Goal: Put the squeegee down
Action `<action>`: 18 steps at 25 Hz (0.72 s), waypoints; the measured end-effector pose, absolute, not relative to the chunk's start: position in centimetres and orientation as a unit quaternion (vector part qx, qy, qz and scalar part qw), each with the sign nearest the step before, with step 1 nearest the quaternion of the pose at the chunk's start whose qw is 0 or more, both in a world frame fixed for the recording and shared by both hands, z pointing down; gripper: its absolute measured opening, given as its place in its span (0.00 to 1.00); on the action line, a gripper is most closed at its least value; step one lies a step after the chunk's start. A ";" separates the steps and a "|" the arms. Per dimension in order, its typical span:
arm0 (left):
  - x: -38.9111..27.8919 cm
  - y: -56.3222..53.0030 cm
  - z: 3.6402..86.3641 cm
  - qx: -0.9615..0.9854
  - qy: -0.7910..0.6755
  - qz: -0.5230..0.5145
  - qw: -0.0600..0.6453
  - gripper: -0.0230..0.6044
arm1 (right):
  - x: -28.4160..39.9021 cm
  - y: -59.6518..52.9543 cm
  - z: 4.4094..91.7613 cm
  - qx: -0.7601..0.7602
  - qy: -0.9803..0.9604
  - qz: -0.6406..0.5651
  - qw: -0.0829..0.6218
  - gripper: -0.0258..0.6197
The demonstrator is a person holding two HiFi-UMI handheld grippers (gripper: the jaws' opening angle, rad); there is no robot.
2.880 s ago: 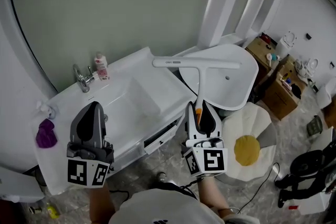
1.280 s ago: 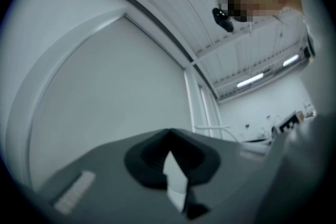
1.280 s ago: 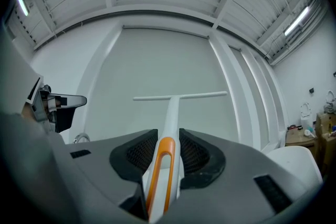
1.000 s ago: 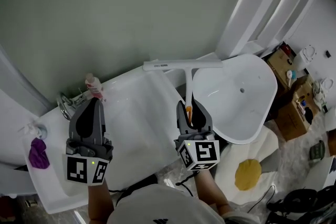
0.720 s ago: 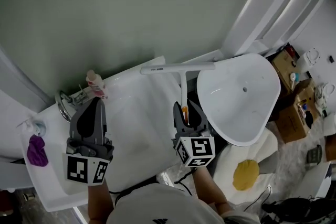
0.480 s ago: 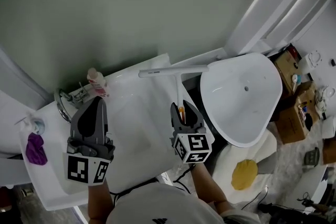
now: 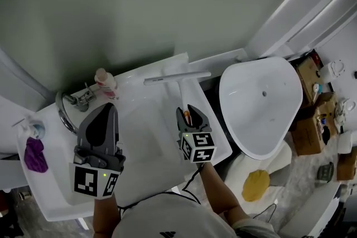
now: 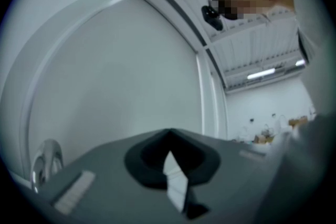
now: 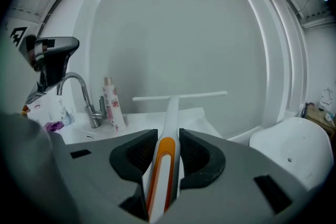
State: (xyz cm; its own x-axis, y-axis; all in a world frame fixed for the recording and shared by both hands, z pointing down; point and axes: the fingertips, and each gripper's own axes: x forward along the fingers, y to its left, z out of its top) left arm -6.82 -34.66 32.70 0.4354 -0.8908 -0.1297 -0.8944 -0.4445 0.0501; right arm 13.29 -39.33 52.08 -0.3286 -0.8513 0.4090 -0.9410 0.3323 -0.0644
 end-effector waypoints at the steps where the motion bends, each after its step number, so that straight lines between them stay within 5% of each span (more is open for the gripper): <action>1: -7.0 -34.8 32.9 -0.847 0.528 0.068 0.010 0.05 | 13.0 -39.6 52.7 0.555 -0.802 0.151 0.158 0.23; 18: -8.5 -36.5 35.5 -0.841 0.536 0.066 -0.017 0.05 | 11.3 -42.4 60.0 0.510 -0.802 0.200 0.238 0.23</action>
